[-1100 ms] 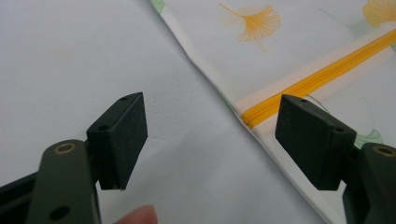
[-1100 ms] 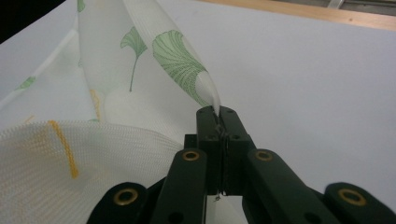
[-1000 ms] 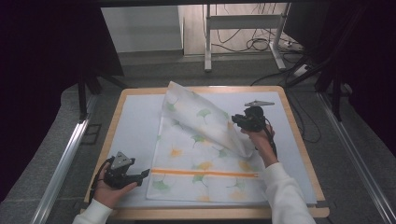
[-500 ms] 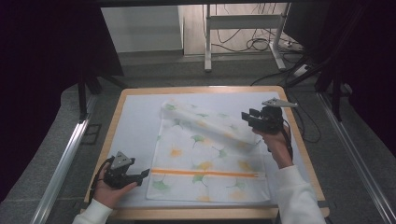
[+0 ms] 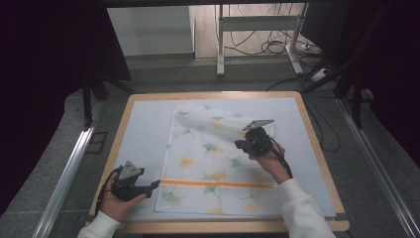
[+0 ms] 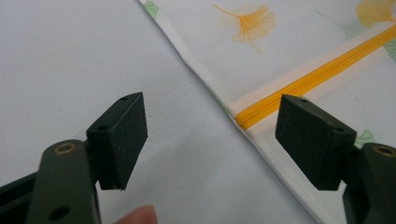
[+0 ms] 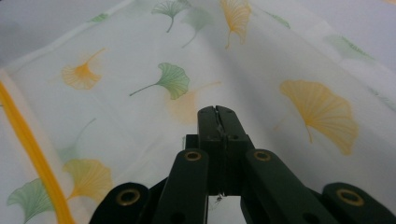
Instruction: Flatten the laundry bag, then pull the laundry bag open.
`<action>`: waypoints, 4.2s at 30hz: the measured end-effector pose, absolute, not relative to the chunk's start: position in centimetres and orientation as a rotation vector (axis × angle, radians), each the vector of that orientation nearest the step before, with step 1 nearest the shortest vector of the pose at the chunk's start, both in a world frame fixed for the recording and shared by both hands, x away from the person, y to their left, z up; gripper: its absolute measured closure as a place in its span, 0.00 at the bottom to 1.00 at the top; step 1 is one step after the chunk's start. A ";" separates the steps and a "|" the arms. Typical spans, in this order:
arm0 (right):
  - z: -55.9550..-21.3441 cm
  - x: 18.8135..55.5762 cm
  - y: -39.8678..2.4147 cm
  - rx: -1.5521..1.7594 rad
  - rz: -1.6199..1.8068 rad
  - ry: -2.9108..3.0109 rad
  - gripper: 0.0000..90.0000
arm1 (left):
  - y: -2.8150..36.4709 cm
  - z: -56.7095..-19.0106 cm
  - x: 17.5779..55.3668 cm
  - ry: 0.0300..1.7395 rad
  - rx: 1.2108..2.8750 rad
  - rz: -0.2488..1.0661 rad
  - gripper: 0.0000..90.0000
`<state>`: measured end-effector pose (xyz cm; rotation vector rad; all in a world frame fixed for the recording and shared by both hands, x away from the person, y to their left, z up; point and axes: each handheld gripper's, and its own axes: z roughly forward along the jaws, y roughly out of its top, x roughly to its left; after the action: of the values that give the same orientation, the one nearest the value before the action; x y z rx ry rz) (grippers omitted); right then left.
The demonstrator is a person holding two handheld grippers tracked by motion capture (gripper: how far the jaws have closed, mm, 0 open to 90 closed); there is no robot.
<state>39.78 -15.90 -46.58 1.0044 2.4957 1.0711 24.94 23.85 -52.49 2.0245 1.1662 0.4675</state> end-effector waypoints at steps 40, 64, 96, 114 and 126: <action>-45.6 39.1 -24.2 1.183 1.108 2.352 0.99 | 23.5 -52.4 25.3 1.154 1.977 0.468 0.26; -49.5 27.7 -24.8 1.101 1.079 2.502 0.99 | 22.9 -52.0 24.9 1.109 1.964 0.483 0.28; -50.8 24.2 -27.4 1.189 0.954 2.475 0.99 | 13.2 -49.2 26.8 0.803 2.134 0.354 0.34; -51.0 24.1 -27.7 1.195 0.960 2.475 0.99 | 2.8 -48.5 28.8 0.654 2.214 0.242 0.41; -51.2 24.5 -27.6 1.184 0.932 2.496 0.99 | -0.2 -48.9 30.2 0.642 2.196 0.156 0.42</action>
<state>24.48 -27.64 -51.18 1.1839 2.4964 0.9323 30.17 -0.22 -48.94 2.1961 0.6416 0.1556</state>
